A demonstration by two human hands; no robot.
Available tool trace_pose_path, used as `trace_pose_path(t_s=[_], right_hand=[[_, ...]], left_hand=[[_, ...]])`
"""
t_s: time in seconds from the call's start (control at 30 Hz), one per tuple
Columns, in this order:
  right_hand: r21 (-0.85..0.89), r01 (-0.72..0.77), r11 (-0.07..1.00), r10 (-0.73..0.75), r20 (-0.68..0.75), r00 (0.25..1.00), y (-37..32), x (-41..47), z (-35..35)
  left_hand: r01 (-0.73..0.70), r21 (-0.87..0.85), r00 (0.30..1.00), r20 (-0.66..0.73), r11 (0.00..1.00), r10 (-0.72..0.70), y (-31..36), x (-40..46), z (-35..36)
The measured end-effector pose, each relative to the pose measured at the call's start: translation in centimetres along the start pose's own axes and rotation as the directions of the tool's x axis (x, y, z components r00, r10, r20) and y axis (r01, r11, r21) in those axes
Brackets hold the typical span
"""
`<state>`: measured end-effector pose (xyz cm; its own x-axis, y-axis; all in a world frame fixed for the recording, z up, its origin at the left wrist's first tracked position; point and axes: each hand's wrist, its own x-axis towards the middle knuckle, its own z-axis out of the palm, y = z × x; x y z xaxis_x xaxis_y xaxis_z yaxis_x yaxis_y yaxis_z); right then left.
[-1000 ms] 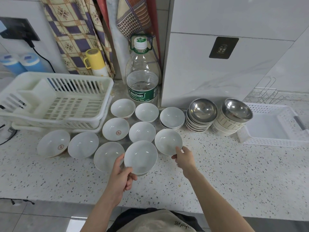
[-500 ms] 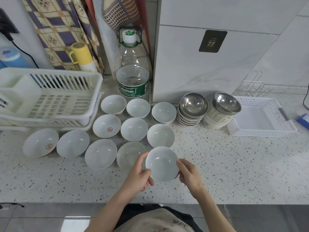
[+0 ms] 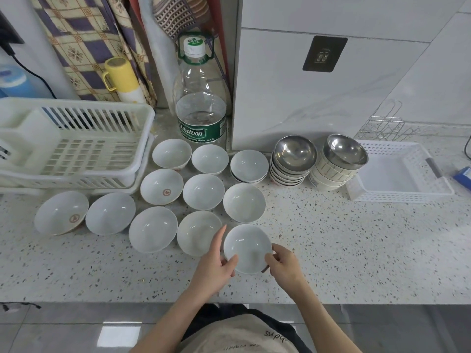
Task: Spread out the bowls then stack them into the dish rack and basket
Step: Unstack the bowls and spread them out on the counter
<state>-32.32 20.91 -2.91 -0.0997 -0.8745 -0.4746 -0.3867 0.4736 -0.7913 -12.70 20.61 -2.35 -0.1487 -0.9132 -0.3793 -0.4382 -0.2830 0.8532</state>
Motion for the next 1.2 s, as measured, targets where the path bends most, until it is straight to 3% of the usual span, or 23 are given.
trace_pose_path(t_s=[0.8, 0.97, 1.2], right_hand=[[0.071, -0.013, 0.997, 0.009, 0.046, 0.999, 0.6, 0.4, 0.5], [0.061, -0.026, 0.998, 0.024, 0.039, 0.999, 0.6, 0.6, 0.3], [0.085, -0.041, 0.996, 0.059, -0.212, 0.976, -1.1, 1.6, -2.0]], left_hand=[[0.063, 0.038, 0.997, 0.033, 0.997, -0.064, -0.6, 0.1, -0.2], [0.05, 0.162, 0.997, 0.043, 0.986, -0.058, -0.3, 0.3, -1.0], [0.063, 0.117, 0.994, -0.098, 0.991, -0.052, 1.6, 3.1, -2.9]])
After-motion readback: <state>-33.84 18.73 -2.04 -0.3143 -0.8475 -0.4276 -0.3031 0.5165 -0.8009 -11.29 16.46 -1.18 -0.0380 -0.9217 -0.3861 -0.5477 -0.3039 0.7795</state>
